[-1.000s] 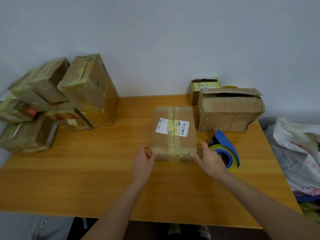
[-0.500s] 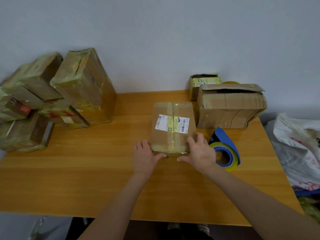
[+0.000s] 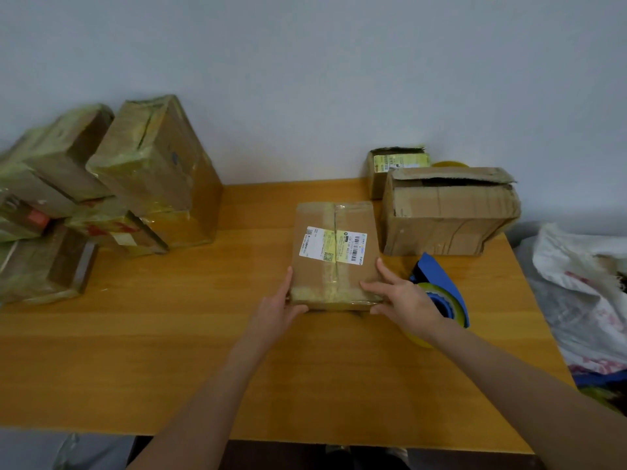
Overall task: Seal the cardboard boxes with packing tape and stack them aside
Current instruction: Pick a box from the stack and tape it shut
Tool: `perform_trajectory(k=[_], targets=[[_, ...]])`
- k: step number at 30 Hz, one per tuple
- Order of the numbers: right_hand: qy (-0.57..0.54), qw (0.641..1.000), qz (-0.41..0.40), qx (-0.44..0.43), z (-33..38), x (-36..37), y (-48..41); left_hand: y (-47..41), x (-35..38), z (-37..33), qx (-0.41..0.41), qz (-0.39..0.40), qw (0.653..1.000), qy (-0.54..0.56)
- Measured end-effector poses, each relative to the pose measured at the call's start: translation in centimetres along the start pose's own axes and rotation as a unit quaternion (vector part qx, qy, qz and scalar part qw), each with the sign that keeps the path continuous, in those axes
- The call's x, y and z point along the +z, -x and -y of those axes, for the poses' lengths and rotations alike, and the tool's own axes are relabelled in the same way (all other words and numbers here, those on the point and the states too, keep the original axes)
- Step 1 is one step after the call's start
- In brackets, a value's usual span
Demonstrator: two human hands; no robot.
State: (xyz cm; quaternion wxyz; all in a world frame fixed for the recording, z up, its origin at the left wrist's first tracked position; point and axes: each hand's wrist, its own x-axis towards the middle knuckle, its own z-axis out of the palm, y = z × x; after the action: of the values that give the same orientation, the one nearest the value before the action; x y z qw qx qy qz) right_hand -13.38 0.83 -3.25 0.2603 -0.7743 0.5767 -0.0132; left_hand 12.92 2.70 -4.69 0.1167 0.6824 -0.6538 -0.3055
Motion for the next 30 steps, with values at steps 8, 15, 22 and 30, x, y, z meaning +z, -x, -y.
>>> perform_trajectory(k=[8,15,22,30], targets=[[-0.018,0.999,0.016,0.040,4.9,1.7,-0.2,-1.1,-2.1,0.8,-0.033,-0.050,0.997,-0.057],[-0.018,0.996,0.059,-0.059,10.0,2.9,-0.8,-1.5,-1.6,-2.1,-0.024,0.020,0.969,-0.244],[0.020,0.997,-0.065,0.035,5.4,-1.7,-3.1,-1.6,-2.4,-0.7,0.054,0.050,0.950,-0.305],[0.034,0.994,0.101,-0.011,6.7,1.1,-1.9,-1.7,-2.1,-1.8,-0.154,-0.137,0.972,-0.112]])
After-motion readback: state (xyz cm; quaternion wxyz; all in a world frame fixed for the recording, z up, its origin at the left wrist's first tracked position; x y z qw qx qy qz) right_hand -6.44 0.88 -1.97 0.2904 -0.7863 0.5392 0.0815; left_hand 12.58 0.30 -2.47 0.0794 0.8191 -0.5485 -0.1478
